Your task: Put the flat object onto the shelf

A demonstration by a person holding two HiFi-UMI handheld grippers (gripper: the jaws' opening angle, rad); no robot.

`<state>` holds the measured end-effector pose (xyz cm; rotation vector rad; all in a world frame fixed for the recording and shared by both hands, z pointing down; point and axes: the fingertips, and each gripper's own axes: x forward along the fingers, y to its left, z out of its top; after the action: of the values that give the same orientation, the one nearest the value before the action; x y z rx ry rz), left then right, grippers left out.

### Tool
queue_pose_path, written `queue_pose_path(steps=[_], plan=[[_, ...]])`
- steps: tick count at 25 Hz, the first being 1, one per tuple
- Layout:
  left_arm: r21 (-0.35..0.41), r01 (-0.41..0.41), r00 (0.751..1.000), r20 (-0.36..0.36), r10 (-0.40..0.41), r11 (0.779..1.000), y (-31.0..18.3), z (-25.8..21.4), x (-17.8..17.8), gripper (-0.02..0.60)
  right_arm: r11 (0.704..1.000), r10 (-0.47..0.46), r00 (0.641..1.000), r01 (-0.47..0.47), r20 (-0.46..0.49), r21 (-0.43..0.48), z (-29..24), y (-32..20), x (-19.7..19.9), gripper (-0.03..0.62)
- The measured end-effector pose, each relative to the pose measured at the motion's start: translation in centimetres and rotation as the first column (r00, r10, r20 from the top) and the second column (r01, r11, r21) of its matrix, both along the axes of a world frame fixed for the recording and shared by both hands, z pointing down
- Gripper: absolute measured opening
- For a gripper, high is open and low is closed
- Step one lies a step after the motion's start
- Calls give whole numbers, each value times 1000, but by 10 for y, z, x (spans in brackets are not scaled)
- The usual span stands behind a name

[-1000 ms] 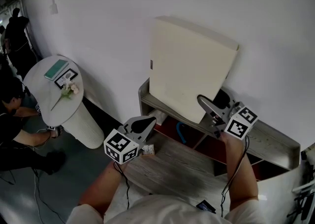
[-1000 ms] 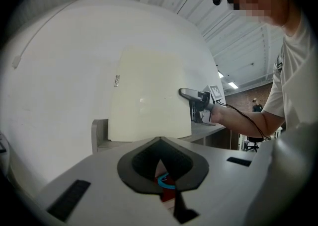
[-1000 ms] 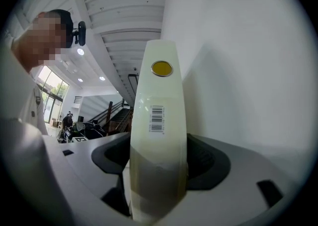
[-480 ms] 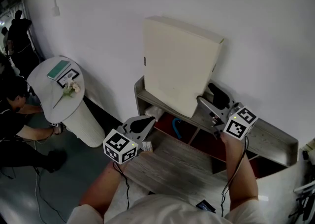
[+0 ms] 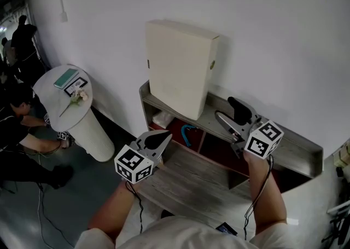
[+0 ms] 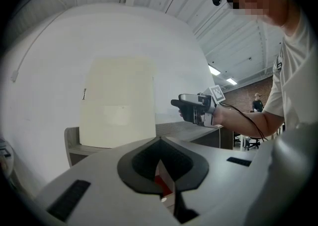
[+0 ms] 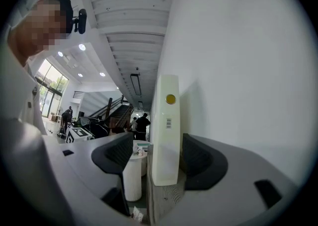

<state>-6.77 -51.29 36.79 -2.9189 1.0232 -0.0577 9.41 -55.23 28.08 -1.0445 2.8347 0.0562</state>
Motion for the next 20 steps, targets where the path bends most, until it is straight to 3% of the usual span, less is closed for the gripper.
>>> queue_pose_path(steps=[4, 11, 20], plan=[[4, 8, 1000, -2, -8, 1000, 24, 0, 20, 12, 1000, -6, 1000, 6, -26, 5, 8, 31, 11, 300], [-19, 7, 999, -50, -8, 1000, 71, 1, 53, 12, 999, 1, 999, 0, -34, 38, 23, 93, 32, 149], [-36, 20, 998, -64, -22, 999, 139, 19, 88, 12, 999, -21, 997, 24, -71, 39, 57, 174, 56, 38]])
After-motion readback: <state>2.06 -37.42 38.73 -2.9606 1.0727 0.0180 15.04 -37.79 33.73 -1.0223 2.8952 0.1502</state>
